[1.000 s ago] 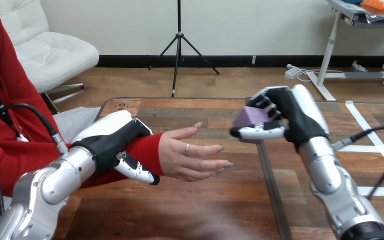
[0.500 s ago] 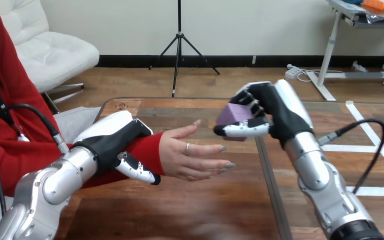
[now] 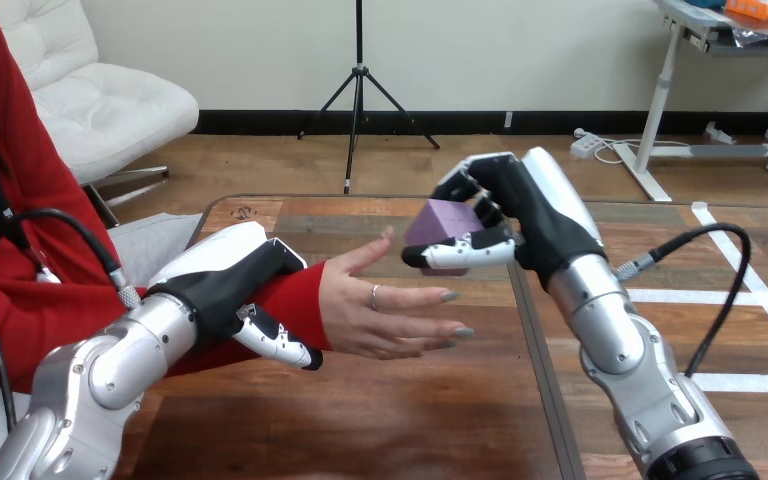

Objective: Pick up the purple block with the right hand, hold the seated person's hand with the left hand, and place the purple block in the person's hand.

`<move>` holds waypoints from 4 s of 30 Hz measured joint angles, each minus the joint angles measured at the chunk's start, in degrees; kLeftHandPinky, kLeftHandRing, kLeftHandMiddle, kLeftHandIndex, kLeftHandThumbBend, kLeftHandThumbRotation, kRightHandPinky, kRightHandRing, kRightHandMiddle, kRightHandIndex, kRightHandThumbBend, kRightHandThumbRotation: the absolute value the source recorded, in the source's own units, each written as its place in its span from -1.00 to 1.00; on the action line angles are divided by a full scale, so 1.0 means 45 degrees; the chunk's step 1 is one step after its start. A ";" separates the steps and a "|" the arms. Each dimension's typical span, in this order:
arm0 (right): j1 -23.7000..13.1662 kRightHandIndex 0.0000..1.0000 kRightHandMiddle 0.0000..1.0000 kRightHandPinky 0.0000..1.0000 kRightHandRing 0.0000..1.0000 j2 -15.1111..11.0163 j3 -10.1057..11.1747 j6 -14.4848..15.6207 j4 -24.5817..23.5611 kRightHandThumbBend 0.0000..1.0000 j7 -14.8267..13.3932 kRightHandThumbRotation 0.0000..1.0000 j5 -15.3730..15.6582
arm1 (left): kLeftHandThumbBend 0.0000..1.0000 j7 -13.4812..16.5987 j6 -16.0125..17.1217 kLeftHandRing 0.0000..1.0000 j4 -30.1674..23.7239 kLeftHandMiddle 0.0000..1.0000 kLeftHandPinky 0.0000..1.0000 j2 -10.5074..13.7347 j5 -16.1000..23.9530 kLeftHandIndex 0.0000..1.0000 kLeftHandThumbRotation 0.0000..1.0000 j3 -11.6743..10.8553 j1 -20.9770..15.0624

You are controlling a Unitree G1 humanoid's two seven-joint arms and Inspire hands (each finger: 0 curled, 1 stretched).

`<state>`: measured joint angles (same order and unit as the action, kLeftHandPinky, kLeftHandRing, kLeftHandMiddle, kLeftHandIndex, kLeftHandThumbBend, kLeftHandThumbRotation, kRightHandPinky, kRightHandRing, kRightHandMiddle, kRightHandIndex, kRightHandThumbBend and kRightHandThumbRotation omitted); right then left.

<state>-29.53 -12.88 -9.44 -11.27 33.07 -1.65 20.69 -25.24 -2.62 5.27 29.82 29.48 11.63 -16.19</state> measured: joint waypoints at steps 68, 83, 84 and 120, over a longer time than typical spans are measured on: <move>0.1276 -0.11 -0.18 -0.35 -0.30 0.0371 -0.0444 0.0659 -0.2879 0.45 0.1689 -1.00 0.0050 | 0.36 0.0159 -0.0128 -0.44 0.0198 -0.25 -0.57 -0.0219 0.0067 -0.23 -1.00 0.0007 -0.0030; 0.1335 -0.11 -0.19 -0.37 -0.31 0.0370 -0.0434 0.0784 -0.3041 0.47 0.1869 -1.00 0.0050 | 0.34 0.0159 -0.0128 -0.41 0.0198 -0.22 -0.53 -0.0215 0.0065 -0.22 -1.00 0.0006 -0.0030; 0.1341 -0.11 -0.19 -0.36 -0.31 0.0369 -0.0433 0.0784 -0.3067 0.47 0.1878 -1.00 0.0050 | 0.34 0.0159 -0.0128 -0.40 0.0198 -0.22 -0.53 -0.0215 0.0065 -0.22 -1.00 0.0006 -0.0030; 0.1679 0.59 0.51 0.15 0.41 0.0242 -0.0374 0.1226 -0.3797 0.75 0.2491 0.21 0.0054 | 0.81 0.0387 0.0801 0.20 0.0168 0.28 -0.03 -0.0205 0.0077 0.34 -0.22 0.0004 -0.0238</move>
<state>-21.97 -11.80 -11.13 -5.75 15.98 9.55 20.93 -23.49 0.98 6.02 28.90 29.82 11.65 -17.26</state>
